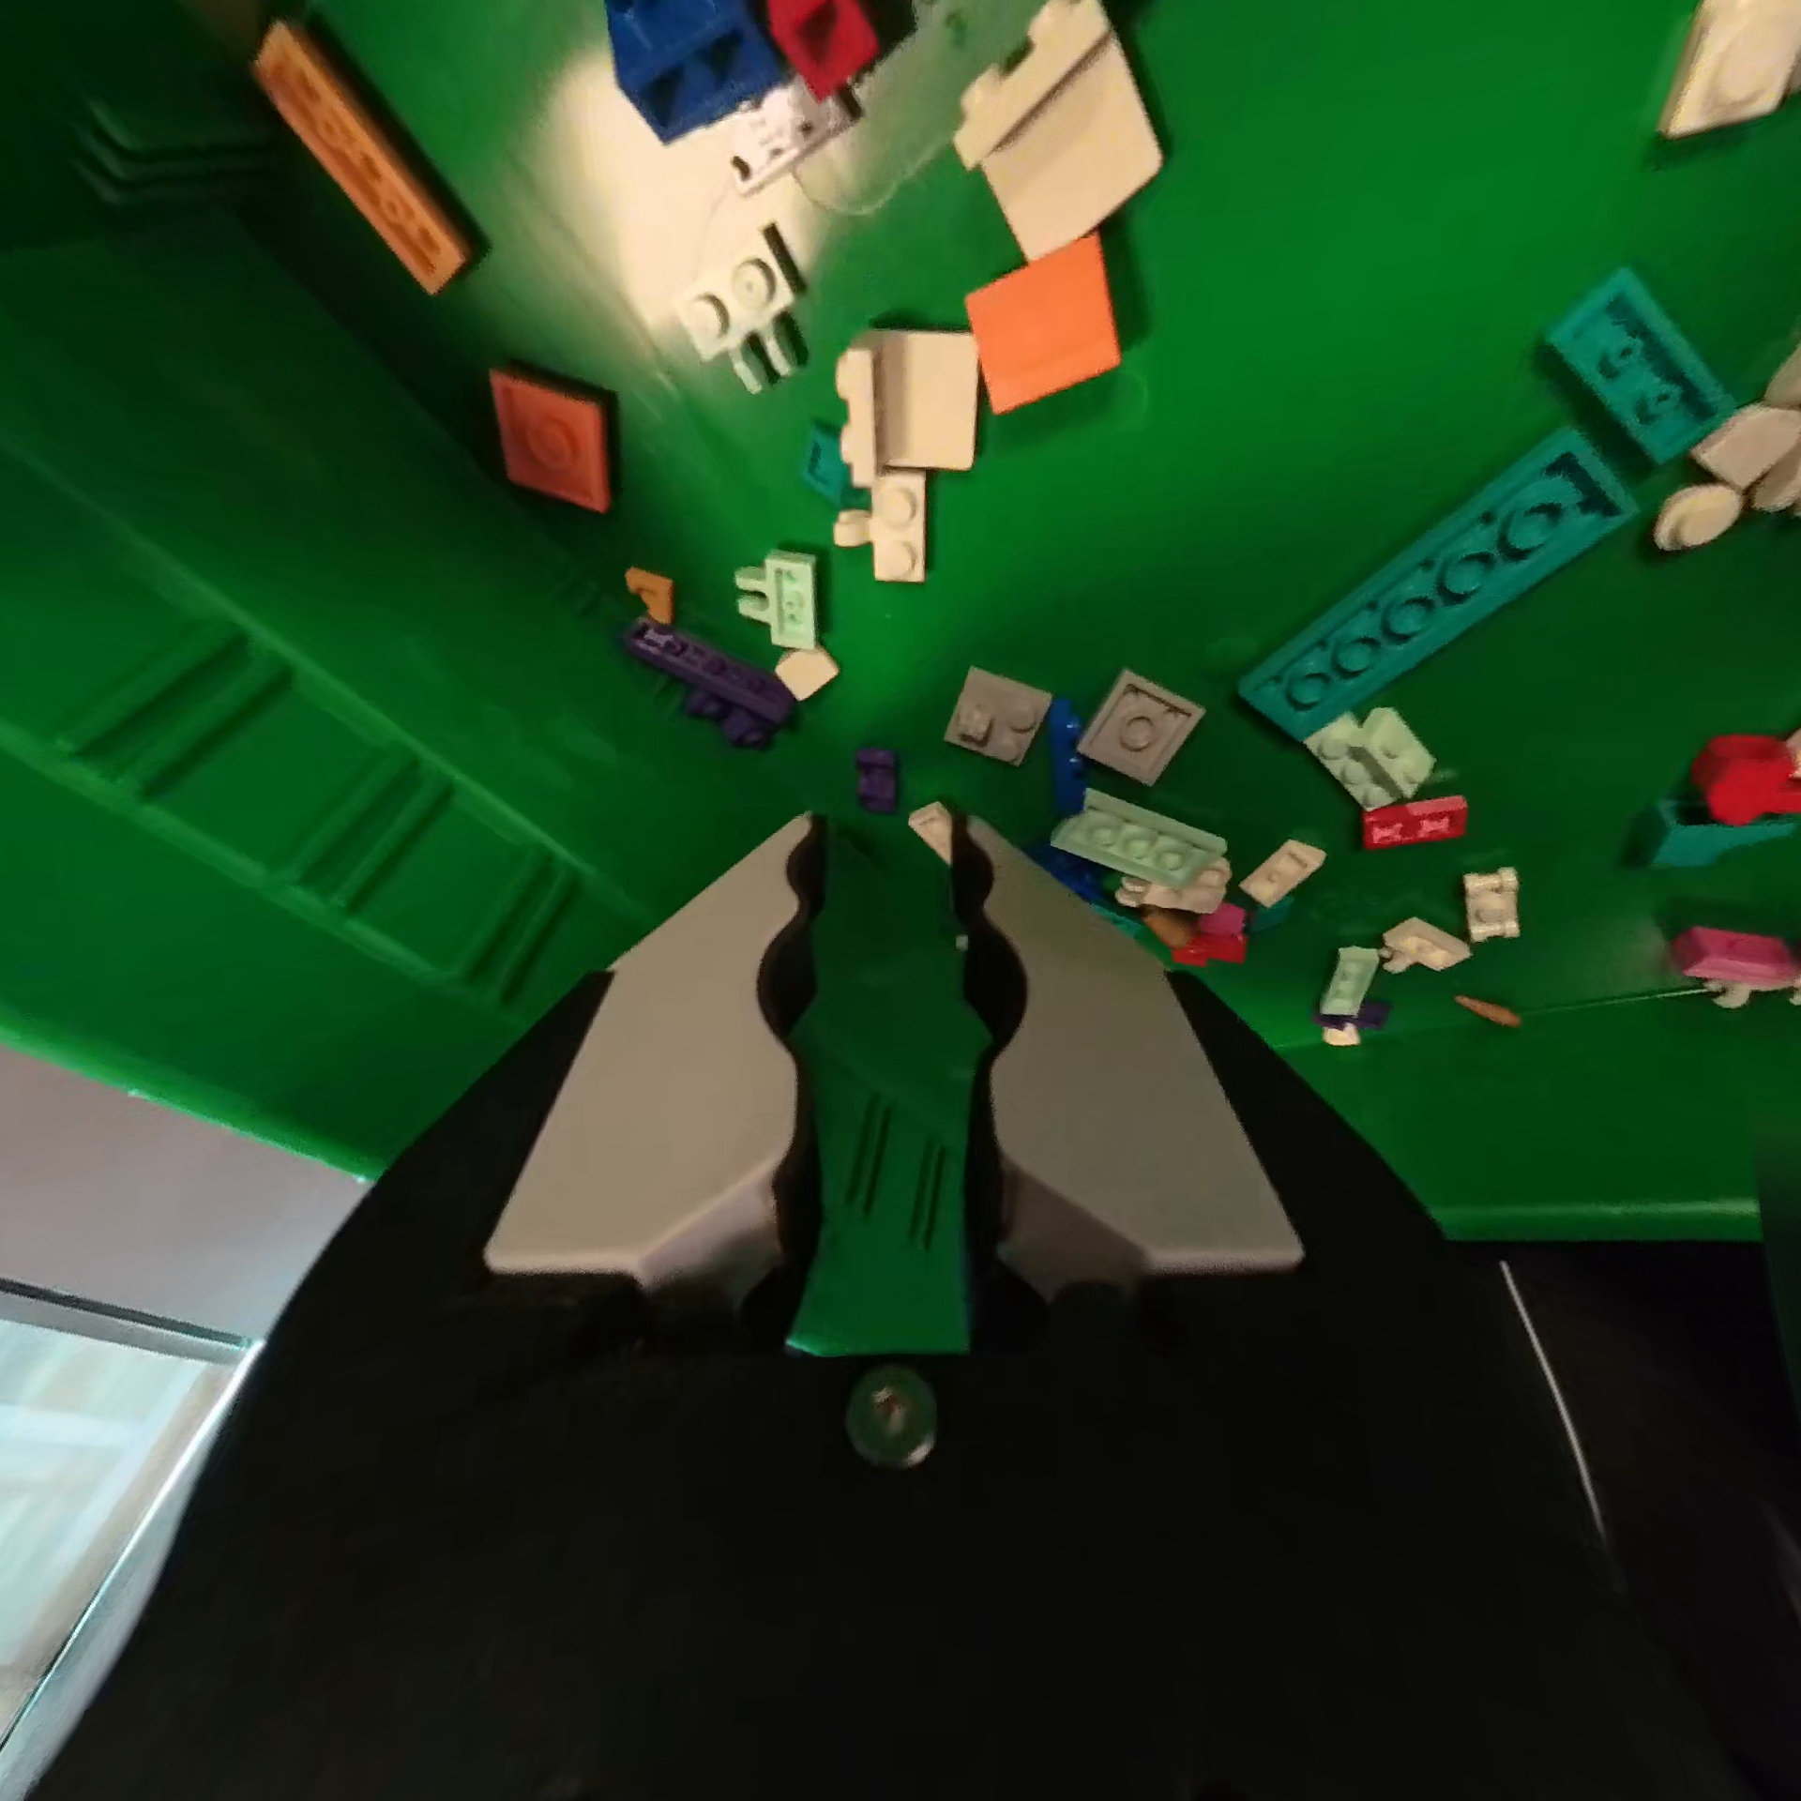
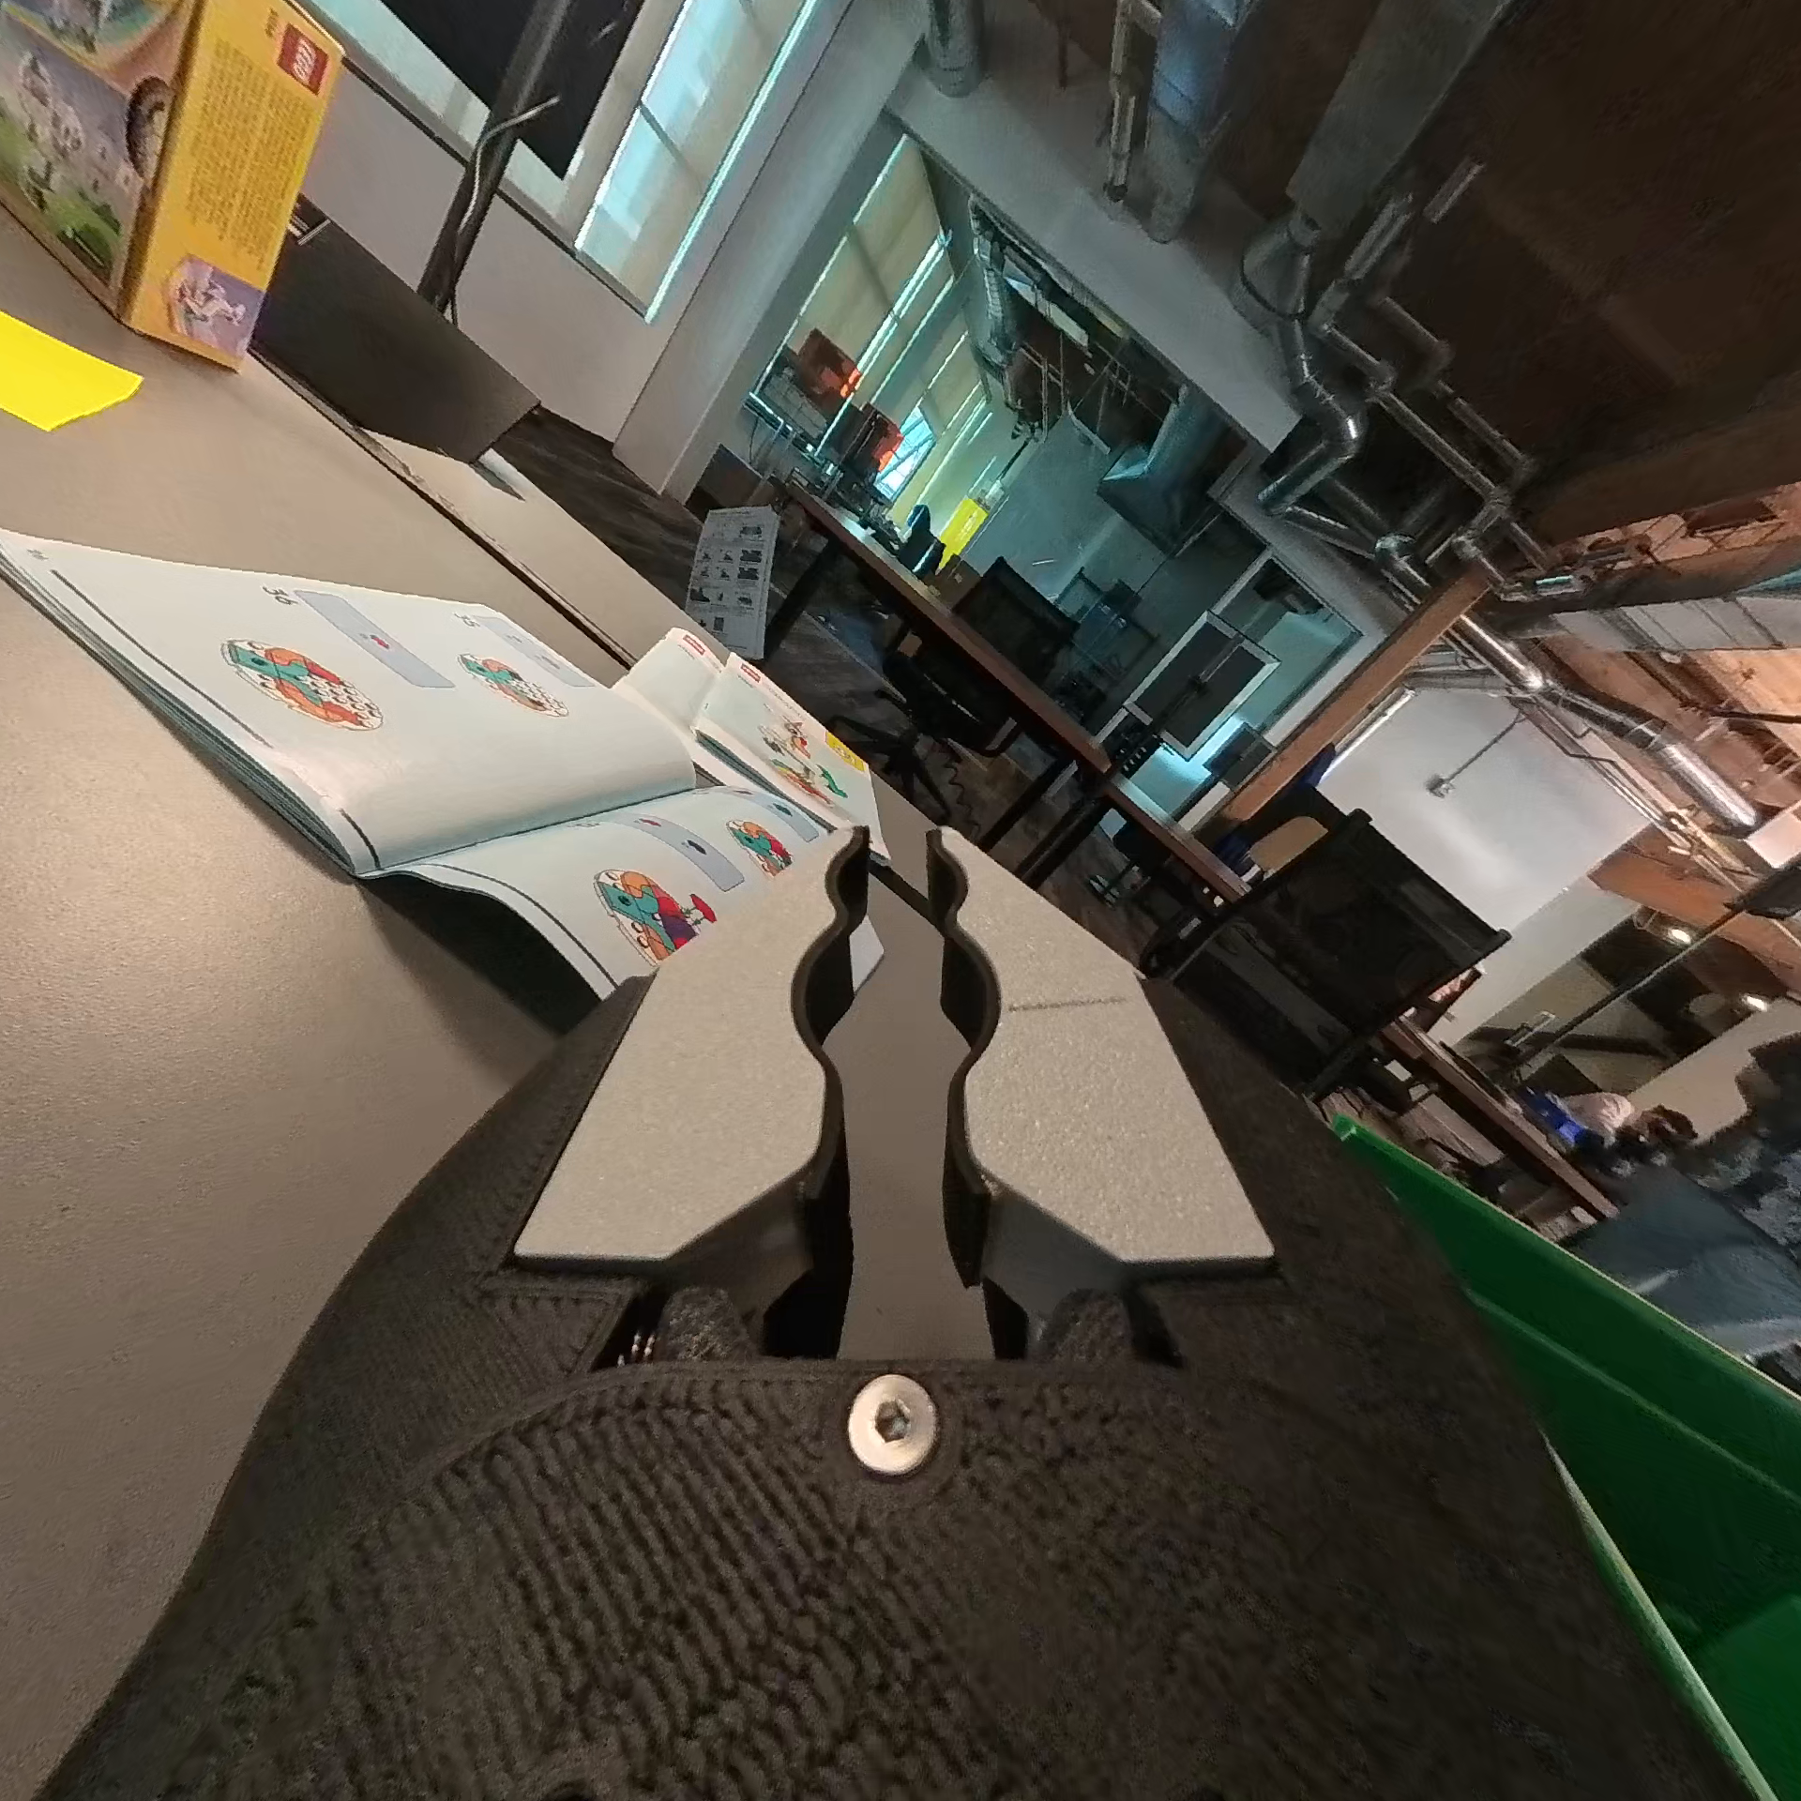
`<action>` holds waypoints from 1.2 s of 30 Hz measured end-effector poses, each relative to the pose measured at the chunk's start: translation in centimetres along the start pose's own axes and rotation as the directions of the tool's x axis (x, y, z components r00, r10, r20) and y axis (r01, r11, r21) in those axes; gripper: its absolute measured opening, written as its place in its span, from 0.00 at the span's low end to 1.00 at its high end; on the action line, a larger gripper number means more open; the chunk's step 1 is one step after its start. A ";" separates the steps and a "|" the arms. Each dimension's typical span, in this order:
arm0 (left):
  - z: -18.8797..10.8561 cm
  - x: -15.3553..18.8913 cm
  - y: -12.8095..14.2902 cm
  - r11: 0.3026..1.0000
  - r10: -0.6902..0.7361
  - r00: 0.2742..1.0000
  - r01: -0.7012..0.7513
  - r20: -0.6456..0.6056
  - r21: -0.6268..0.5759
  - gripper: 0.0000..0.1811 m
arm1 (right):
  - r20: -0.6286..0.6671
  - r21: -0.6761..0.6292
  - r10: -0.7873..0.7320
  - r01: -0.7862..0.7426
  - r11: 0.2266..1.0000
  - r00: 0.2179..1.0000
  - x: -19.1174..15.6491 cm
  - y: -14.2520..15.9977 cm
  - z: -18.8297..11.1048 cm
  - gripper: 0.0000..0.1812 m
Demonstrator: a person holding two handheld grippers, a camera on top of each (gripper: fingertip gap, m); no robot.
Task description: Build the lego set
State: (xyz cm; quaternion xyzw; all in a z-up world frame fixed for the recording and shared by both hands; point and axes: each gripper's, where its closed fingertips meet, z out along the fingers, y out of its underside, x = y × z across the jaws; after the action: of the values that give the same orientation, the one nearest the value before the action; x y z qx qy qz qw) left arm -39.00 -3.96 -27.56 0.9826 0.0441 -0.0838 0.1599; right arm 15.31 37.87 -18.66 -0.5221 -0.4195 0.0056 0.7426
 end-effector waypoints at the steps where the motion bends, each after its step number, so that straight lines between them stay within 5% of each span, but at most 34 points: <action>1: 0.1 0.0 0.0 1.000 -0.005 1.000 0.005 -0.006 -0.004 0.13 | 0.001 0.001 0.002 -0.002 1.000 1.000 0.0 0.0 0.0 0.05; 8: 1.3 0.0 0.2 0.998 -0.042 0.998 0.039 -0.056 -0.057 0.13 | 0.005 0.003 0.005 -0.005 1.000 1.000 -0.1 0.0 0.0 0.05; 11: 1.4 0.6 0.3 0.997 -0.024 0.996 0.018 -0.086 -0.069 0.03 | 0.006 0.003 0.005 -0.005 1.000 1.000 -0.1 0.0 0.0 0.05; 18: 0.7 1.1 -0.1 0.999 0.005 0.994 -0.002 -0.110 0.033 0.00 | 0.015 0.007 0.006 -0.006 1.000 1.000 -0.2 -0.1 0.0 0.05; 23: -0.1 -0.7 -1.5 0.979 -0.111 0.990 0.123 -0.081 0.162 0.00 | 0.025 0.012 0.009 -0.009 1.000 1.000 -0.4 -0.2 0.0 0.05; 27: -0.7 0.4 -3.0 0.943 -0.196 0.950 0.251 -0.245 0.220 0.14 | 0.027 0.015 0.012 -0.012 1.000 1.000 -0.4 -0.2 0.0 0.05; 36: -0.4 -0.5 -3.2 0.936 -0.260 0.945 0.297 -0.196 0.188 0.15 | 0.032 0.021 0.017 -0.017 1.000 0.999 -0.5 -0.3 0.0 0.05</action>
State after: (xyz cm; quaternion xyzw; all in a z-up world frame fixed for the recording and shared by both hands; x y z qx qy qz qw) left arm -39.75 -0.86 -28.05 0.9813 0.1873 -0.0268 0.0349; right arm 14.87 37.51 -18.67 -0.5177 -0.4266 0.0246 0.7413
